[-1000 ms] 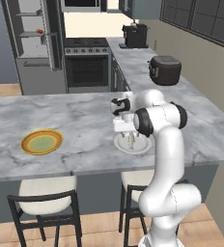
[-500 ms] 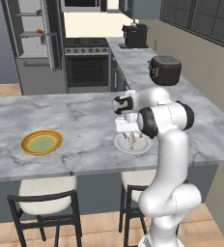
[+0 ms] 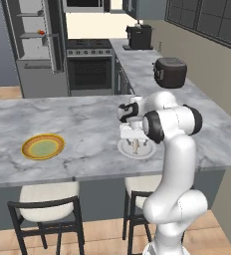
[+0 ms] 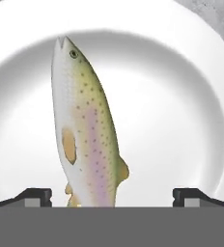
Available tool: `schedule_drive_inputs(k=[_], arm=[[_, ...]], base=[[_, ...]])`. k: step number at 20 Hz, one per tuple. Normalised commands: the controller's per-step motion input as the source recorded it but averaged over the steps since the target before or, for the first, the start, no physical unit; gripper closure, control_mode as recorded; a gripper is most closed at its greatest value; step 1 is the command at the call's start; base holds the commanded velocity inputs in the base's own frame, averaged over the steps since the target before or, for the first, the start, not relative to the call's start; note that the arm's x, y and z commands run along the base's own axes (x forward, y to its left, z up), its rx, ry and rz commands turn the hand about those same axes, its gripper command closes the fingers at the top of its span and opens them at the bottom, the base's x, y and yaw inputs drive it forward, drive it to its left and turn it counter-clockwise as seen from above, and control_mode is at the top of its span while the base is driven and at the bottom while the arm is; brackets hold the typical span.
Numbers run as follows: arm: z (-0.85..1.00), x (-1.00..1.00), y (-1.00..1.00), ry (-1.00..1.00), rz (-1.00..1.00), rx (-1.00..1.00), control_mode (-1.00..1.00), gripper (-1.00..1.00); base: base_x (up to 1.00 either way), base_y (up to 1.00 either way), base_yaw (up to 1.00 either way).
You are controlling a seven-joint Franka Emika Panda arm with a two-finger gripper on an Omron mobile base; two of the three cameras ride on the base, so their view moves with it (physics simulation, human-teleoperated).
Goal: Transport the fish and tomato to the fridge. Place the fish on the rack containing meat and place the tomato on the rack containing the vegetable, ensuring meats and vegetables are on different racks.
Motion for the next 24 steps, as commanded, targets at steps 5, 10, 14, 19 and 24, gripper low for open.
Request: schedule_drive_inputs(k=[5, 10, 14, 19, 24], arm=[[-0.21, 0.17, 0.0, 0.0, 0.0, 0.0, -1.0, -1.0], [-0.18, 0.34, 0.0, 0.0, 0.0, 0.0, -1.0, -1.0], [-0.21, 0.09, 0.01, 0.0, 0.0, 0.0, -1.0, 1.0], [-0.23, 0.0, 0.0, 0.0, -0.01, 0.0, -1.0, 1.0], [0.28, -0.37, 0.0, -0.16, -0.02, 0.0, -1.0, 1.0]], base=[[0.0, 0.0, 0.0], [0.0, 0.0, 0.0], [0.0, 0.0, 0.0], [0.0, 0.0, 0.0], [0.0, 0.0, 0.0]])
